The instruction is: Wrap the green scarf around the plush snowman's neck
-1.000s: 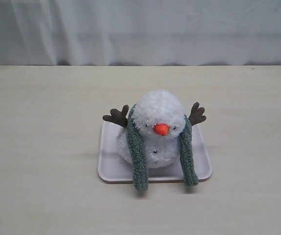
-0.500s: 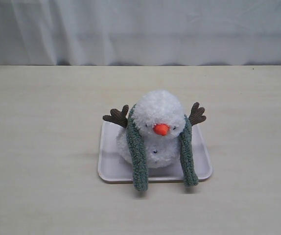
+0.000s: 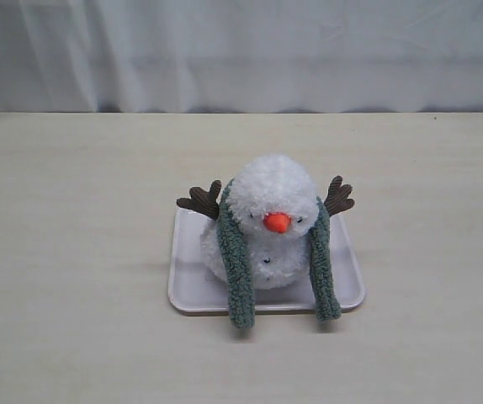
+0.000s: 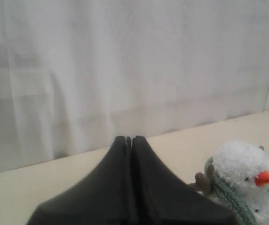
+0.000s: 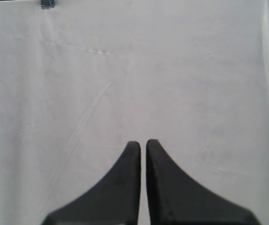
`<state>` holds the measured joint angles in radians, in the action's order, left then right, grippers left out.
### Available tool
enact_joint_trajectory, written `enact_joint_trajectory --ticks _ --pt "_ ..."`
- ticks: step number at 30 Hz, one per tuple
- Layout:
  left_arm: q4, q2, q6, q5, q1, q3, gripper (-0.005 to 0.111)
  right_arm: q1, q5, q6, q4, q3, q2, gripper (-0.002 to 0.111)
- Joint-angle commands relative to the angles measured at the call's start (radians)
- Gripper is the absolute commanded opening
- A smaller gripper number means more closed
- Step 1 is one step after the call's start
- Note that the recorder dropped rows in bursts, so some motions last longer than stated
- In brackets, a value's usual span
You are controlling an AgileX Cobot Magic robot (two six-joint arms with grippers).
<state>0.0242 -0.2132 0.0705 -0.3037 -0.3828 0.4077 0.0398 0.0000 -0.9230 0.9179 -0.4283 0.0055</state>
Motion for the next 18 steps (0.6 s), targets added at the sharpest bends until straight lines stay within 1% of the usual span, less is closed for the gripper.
enact_joint_trajectory --ticks 1,10,11,12,15,18 --pt "-0.012 0.011 0.003 -0.079 0.017 0.035 0.0 -0.001 -0.005 0.004 -0.006 0.004 -0.005 0.004" --pt "0.006 0.134 0.003 -0.133 0.174 0.035 0.0 -0.001 -0.005 0.004 -0.006 0.004 -0.005 0.004" --pt "0.015 0.16 0.003 -0.134 0.201 0.035 0.0 -0.001 -0.005 0.004 -0.006 0.004 -0.005 0.004" --pt "0.015 0.171 0.003 -0.137 0.213 0.035 0.0 -0.001 -0.005 0.004 -0.006 0.004 -0.005 0.004" --pt "0.017 0.213 0.003 -0.181 0.278 0.035 0.0 -0.001 -0.005 0.004 -0.006 0.004 -0.005 0.004" --pt "0.017 0.213 0.003 -0.189 0.34 0.035 0.0 -0.001 -0.005 0.004 -0.006 0.004 -0.005 0.004"
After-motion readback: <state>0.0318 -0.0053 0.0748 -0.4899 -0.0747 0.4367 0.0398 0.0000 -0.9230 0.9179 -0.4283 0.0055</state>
